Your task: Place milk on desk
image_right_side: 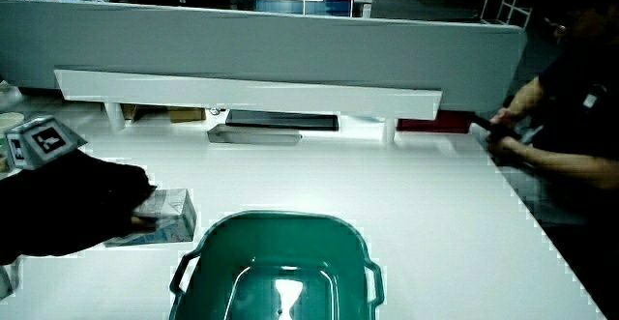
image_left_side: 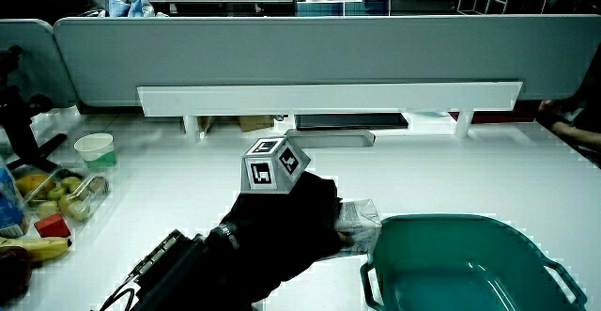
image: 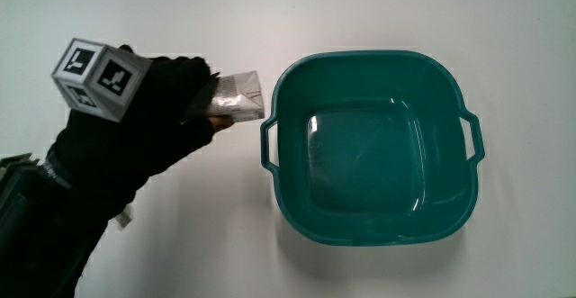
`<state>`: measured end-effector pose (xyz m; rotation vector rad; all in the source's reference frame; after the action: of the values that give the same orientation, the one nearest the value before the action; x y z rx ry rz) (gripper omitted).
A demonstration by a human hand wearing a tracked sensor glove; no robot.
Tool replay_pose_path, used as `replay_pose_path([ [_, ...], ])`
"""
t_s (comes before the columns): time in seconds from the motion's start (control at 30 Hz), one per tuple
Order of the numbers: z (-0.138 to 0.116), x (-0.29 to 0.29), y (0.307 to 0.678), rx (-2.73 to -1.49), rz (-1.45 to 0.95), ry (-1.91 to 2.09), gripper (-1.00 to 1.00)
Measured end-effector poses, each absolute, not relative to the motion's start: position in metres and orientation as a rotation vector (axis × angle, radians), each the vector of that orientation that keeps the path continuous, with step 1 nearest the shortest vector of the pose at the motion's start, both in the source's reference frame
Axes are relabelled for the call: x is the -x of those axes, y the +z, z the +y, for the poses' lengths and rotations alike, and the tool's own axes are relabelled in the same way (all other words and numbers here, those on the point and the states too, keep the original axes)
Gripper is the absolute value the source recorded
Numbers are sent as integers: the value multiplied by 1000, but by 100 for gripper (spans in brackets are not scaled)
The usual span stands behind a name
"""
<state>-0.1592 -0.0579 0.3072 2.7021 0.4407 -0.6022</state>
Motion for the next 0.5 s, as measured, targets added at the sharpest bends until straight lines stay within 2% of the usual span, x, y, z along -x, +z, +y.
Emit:
replay_pose_path([
  [0.33,-51,180,322,-2684,320,-481,0],
  [0.5,-50,190,348,-2650,289,-519,0],
])
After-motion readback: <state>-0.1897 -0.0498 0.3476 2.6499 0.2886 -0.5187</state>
